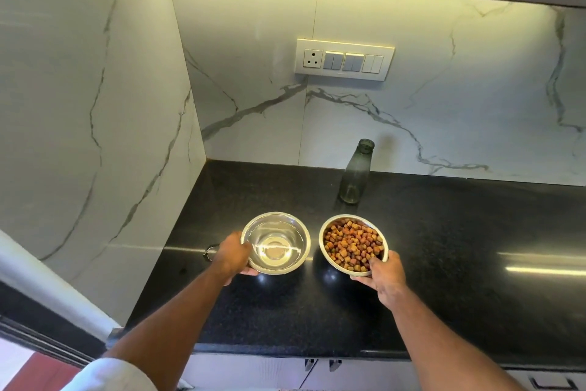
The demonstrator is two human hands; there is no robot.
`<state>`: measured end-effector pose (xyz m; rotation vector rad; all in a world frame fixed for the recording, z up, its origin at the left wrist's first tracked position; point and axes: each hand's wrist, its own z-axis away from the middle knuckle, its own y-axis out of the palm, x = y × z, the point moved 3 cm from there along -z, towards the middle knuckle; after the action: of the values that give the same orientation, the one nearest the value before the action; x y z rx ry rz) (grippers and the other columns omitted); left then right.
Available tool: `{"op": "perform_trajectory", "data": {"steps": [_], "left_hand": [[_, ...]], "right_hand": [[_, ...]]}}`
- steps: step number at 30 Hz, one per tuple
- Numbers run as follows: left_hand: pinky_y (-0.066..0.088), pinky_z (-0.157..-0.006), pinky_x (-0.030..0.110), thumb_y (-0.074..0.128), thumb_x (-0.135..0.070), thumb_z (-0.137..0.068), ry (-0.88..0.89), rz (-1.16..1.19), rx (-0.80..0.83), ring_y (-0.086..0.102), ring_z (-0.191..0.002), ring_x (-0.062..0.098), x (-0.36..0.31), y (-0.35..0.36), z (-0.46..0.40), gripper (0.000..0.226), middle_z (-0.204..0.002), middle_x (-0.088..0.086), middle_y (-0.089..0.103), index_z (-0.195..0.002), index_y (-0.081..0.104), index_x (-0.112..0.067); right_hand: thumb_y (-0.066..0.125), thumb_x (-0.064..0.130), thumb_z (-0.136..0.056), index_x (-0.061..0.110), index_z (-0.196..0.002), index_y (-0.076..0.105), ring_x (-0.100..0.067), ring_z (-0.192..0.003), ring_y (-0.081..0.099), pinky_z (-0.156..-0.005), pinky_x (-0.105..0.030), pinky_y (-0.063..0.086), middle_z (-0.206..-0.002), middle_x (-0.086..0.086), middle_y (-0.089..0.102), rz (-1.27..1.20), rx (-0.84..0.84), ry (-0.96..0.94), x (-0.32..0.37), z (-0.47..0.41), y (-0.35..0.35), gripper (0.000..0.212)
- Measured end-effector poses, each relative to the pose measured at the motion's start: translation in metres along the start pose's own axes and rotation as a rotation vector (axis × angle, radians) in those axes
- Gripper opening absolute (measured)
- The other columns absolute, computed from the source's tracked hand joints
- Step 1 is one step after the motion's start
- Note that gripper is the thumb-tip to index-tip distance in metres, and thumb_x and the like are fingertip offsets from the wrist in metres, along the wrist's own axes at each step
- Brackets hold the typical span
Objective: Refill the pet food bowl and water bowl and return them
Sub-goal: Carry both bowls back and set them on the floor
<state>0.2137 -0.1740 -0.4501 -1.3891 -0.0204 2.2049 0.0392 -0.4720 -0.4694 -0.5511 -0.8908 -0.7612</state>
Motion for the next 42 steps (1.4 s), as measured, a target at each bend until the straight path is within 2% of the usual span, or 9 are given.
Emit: {"op": "perform_trajectory", "data": {"steps": [7,11,20,24,28,30,33,36,42], "left_hand": [[0.066,-0.065,0.047,0.055,-0.011,-0.103,-0.002,-0.009,-0.036,0.079,-0.077,0.028,0.004,-0.001,0.001,0.015,-0.106,0.016,0.073,-0.118,0.059,-0.011],[0.066,-0.065,0.046,0.055,-0.007,-0.103,-0.021,0.027,-0.086,0.079,-0.074,0.027,0.01,-0.001,0.016,0.015,-0.101,0.017,0.075,-0.117,0.06,-0.009],[0.066,-0.066,0.047,0.064,-0.011,-0.098,-0.07,0.074,-0.27,0.079,-0.074,0.028,0.037,-0.015,0.088,0.007,-0.095,0.014,0.074,-0.105,0.065,-0.012],[0.066,-0.064,0.048,0.063,-0.005,-0.096,-0.087,0.086,-0.369,0.078,-0.07,0.033,0.057,-0.022,0.138,0.009,-0.089,0.016,0.072,-0.089,0.063,-0.01],[0.065,-0.061,0.05,0.059,-0.002,-0.09,-0.083,0.173,-0.463,0.078,-0.064,0.033,0.093,-0.039,0.188,0.01,-0.085,0.022,0.076,-0.089,0.069,-0.004],[0.065,-0.057,0.045,0.06,-0.003,-0.091,-0.096,0.204,-0.529,0.078,-0.066,0.032,0.112,-0.052,0.215,0.01,-0.085,0.021,0.077,-0.087,0.069,-0.006],[0.064,-0.059,0.054,0.053,0.0,-0.089,-0.114,0.262,-0.639,0.077,-0.066,0.038,0.145,-0.079,0.249,0.014,-0.088,0.025,0.074,-0.087,0.067,-0.003],[0.063,-0.058,0.056,0.05,0.003,-0.09,-0.114,0.342,-0.697,0.075,-0.064,0.04,0.176,-0.104,0.29,0.017,-0.09,0.029,0.071,-0.091,0.066,0.002],[0.064,-0.057,0.052,0.05,0.005,-0.094,-0.166,0.466,-0.86,0.074,-0.061,0.038,0.241,-0.155,0.361,0.011,-0.088,0.027,0.069,-0.098,0.058,0.0]], "right_hand": [[0.055,0.003,-0.102,0.017,-0.13,0.05,-0.04,-0.111,0.064,-0.065,-0.056,0.065,-0.131,-0.016,0.055,-0.007,-0.013,-0.008,-0.007,0.005,0.004,0.031],[0.055,0.003,-0.102,0.016,-0.129,0.05,-0.039,-0.108,0.065,-0.063,-0.053,0.065,-0.128,-0.015,0.056,0.032,0.024,-0.031,-0.006,0.011,0.001,0.03],[0.052,0.004,-0.104,0.015,-0.128,0.049,-0.038,-0.107,0.066,-0.06,-0.051,0.064,-0.126,-0.014,0.057,0.126,0.197,-0.101,-0.003,0.032,0.003,0.026],[0.052,0.005,-0.105,0.016,-0.127,0.048,-0.035,-0.103,0.067,-0.063,-0.053,0.065,-0.124,-0.014,0.057,0.202,0.292,-0.124,-0.011,0.054,0.012,0.025],[0.052,0.005,-0.104,0.015,-0.128,0.048,-0.037,-0.104,0.068,-0.062,-0.051,0.065,-0.124,-0.015,0.058,0.277,0.39,-0.143,-0.029,0.083,0.034,0.026],[0.052,0.005,-0.104,0.015,-0.128,0.048,-0.037,-0.102,0.069,-0.06,-0.05,0.065,-0.125,-0.015,0.058,0.316,0.447,-0.153,-0.039,0.101,0.049,0.026],[0.051,0.004,-0.104,0.014,-0.127,0.048,-0.038,-0.098,0.07,-0.054,-0.045,0.063,-0.121,-0.016,0.059,0.356,0.539,-0.17,-0.051,0.133,0.077,0.025],[0.051,0.001,-0.103,0.011,-0.123,0.049,-0.04,-0.094,0.071,-0.05,-0.042,0.062,-0.116,-0.016,0.06,0.387,0.627,-0.175,-0.066,0.168,0.107,0.023],[0.052,0.001,-0.1,0.012,-0.122,0.051,-0.044,-0.091,0.071,-0.055,-0.05,0.062,-0.124,-0.02,0.06,0.448,0.79,-0.198,-0.109,0.23,0.175,0.025]]}}
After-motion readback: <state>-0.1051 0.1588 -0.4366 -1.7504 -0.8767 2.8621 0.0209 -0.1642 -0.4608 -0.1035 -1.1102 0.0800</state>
